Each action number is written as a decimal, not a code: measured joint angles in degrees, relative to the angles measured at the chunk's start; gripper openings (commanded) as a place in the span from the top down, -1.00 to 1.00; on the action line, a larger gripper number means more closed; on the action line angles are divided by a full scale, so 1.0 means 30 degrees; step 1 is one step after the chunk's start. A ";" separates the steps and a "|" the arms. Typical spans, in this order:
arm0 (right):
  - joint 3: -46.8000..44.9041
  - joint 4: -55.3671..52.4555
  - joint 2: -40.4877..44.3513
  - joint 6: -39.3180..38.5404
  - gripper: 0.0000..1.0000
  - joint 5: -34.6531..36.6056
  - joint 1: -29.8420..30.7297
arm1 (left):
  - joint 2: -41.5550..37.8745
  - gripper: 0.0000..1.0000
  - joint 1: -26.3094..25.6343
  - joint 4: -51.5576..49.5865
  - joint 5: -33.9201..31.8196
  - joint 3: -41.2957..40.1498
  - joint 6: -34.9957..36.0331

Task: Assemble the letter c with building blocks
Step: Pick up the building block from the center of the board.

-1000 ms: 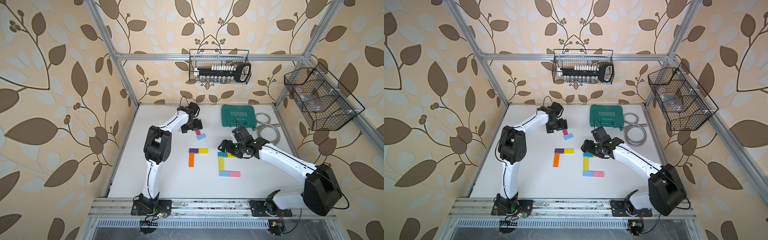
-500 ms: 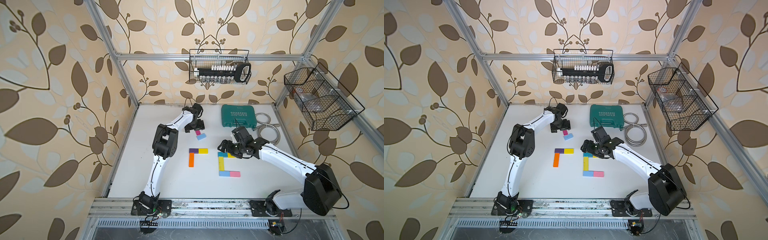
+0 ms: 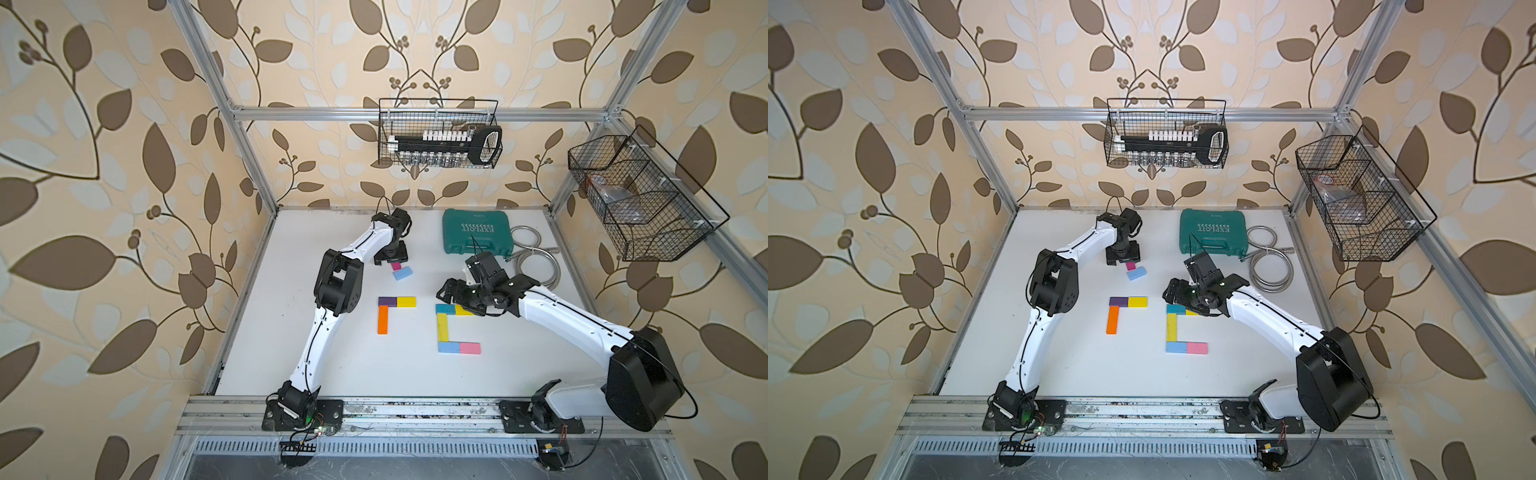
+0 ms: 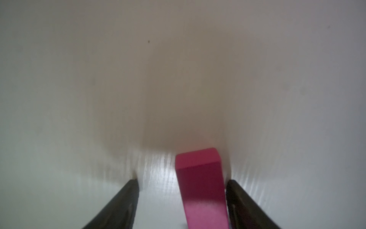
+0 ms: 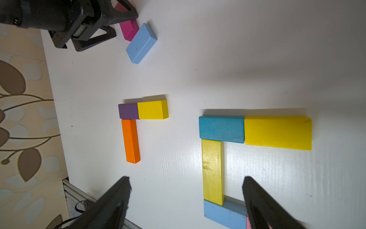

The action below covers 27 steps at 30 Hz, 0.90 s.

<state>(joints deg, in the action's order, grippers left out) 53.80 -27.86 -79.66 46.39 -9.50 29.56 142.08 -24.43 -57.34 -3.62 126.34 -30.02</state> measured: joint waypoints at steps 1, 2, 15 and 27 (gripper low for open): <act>-0.0007 0.0000 0.0015 0.0000 -0.74 -0.0007 -0.0036 | 0.0015 -0.19 0.0000 -0.0015 -0.0007 0.0007 -0.0015; -0.0007 0.0000 0.0029 0.0000 -0.74 0.0000 -0.0051 | 0.0022 -0.12 0.0000 -0.0007 -0.0007 0.0007 -0.0015; -0.0058 0.0058 0.0393 -0.0073 -0.74 -0.0204 -0.0415 | 0.0022 0.70 0.0022 0.0328 0.0226 0.0044 0.0291; -0.0058 0.0066 0.0393 -0.0197 -0.74 -0.0430 -0.0415 | -0.1537 1.00 0.0546 0.0138 0.0401 0.0313 0.0976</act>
<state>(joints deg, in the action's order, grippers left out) 53.63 -27.66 -78.48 45.80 -10.79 28.32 137.47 -22.79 -56.93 -2.42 127.28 -27.09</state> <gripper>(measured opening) 0.872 0.312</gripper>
